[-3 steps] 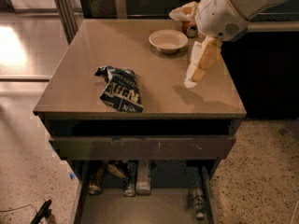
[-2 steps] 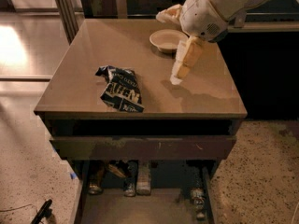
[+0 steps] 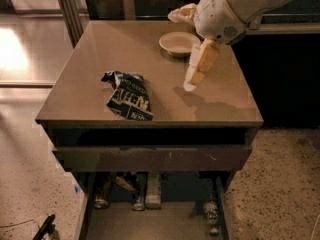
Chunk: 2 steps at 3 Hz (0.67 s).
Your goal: Place blue chip bag into middle drawer
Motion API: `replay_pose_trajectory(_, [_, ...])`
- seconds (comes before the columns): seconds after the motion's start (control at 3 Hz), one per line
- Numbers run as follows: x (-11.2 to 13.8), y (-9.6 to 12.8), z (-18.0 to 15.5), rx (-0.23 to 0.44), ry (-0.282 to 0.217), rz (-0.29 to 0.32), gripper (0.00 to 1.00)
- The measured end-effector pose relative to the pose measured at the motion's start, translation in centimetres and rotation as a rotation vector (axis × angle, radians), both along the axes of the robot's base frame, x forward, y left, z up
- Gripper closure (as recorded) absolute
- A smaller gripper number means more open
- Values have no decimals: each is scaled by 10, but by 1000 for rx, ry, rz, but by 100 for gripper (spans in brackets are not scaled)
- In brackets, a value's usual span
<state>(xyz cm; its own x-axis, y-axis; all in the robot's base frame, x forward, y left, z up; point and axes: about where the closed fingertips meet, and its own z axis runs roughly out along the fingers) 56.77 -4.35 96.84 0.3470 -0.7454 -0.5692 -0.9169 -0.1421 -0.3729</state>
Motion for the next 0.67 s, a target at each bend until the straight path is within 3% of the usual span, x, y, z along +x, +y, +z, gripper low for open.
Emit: replay_pose_trajectory(0.67, [-31,19,-29,46,34,82,0])
